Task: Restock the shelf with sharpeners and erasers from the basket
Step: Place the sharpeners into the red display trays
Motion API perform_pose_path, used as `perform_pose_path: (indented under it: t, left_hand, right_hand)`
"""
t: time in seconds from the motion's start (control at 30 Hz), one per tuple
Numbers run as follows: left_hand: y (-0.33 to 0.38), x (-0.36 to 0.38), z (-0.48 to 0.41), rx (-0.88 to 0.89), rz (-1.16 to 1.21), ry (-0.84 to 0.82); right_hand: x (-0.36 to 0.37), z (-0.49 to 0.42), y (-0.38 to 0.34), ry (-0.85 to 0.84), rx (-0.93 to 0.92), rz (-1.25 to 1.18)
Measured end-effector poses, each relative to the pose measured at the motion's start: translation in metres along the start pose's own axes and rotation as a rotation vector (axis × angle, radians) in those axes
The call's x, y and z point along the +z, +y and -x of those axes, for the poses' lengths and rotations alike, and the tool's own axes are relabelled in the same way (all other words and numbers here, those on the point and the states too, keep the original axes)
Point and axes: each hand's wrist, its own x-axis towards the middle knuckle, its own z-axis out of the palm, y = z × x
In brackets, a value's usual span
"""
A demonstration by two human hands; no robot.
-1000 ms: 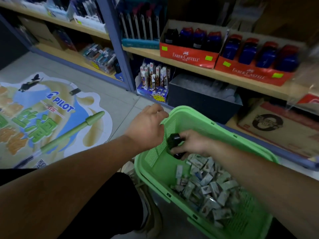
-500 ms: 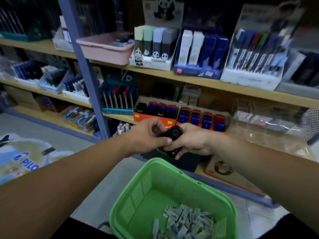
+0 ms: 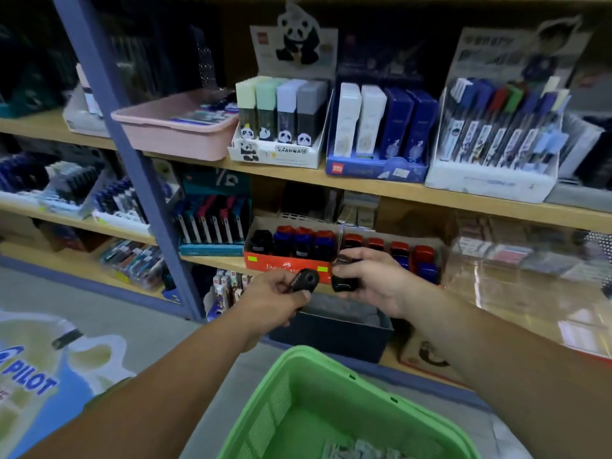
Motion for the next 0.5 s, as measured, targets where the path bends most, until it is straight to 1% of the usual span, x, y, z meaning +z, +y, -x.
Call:
perform_pose_path:
  t: [0.07, 0.13, 0.2, 0.27, 0.33, 0.4, 0.5]
  left_hand:
    - [0.011, 0.008, -0.007, 0.018, 0.053, -0.037]
    - [0.019, 0.017, -0.013, 0.017, 0.110, -0.108]
    - [0.024, 0.027, -0.016, 0.043, 0.110, -0.173]
    - [0.027, 0.037, -0.018, 0.101, 0.083, -0.192]
    - [0.031, 0.045, -0.021, 0.141, 0.076, -0.149]
    - [0.035, 0.053, -0.023, 0.155, 0.065, -0.071]
    - [0.042, 0.066, -0.030, 0.191, -0.009, 0.034]
  right_hand:
    - [-0.003, -0.002, 0.003, -0.009, 0.028, 0.038]
    - [-0.008, -0.001, 0.006, -0.045, 0.049, 0.072]
    - [-0.014, 0.002, 0.006, -0.072, 0.050, 0.080]
    - [-0.025, 0.006, 0.003, -0.079, 0.030, 0.080]
    - [-0.041, 0.010, -0.001, -0.045, 0.004, 0.064]
    - [-0.059, 0.016, -0.004, 0.004, -0.027, 0.062]
    - [-0.089, 0.026, -0.006, 0.128, -0.071, 0.051]
